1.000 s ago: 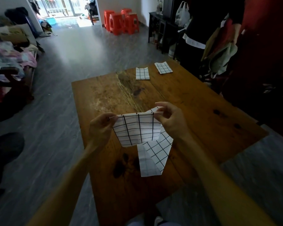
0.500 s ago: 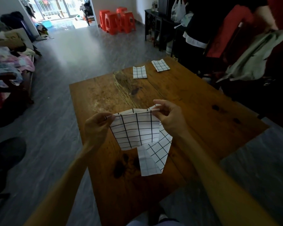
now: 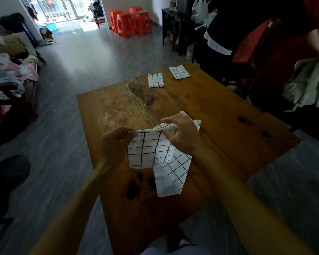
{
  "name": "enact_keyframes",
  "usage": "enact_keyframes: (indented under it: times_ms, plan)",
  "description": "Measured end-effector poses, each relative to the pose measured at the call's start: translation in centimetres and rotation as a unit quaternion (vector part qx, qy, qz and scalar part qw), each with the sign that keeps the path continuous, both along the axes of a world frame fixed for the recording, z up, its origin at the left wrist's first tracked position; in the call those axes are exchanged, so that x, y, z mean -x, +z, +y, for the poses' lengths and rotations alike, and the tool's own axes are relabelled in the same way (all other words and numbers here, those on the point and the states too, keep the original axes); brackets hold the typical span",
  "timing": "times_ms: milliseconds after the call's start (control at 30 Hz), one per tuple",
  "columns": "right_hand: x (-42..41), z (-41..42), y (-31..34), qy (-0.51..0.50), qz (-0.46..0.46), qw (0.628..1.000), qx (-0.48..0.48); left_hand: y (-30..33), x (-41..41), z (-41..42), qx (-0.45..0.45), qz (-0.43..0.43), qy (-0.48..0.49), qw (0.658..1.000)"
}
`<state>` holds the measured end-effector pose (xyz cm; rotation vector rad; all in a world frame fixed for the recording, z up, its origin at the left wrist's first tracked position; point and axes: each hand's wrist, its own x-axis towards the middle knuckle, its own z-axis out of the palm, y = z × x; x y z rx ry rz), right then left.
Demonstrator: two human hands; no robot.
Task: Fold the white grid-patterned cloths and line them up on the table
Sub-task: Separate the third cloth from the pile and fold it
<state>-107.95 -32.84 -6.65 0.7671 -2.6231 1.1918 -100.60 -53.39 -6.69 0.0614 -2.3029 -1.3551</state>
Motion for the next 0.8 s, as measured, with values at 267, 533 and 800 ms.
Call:
enact_keyframes:
  times_ms: [267, 533, 800]
  plan:
    - [-0.2, -3.0, 2.0, 0.048, 0.024, 0.998, 0.025, 0.0, 0.0, 0.9, 0.016, 0.015, 0.005, 1.0]
    - [-0.7, -3.7, 2.5, 0.075, 0.047, 0.996, 0.03, -1.4, 0.3, 1.9, 0.021, 0.008, -0.002, 1.0]
    - [0.1, -2.2, 4.3, 0.016, -0.003, 0.995, 0.1, -5.6, -0.7, 0.4, 0.056, -0.066, -0.001, 0.996]
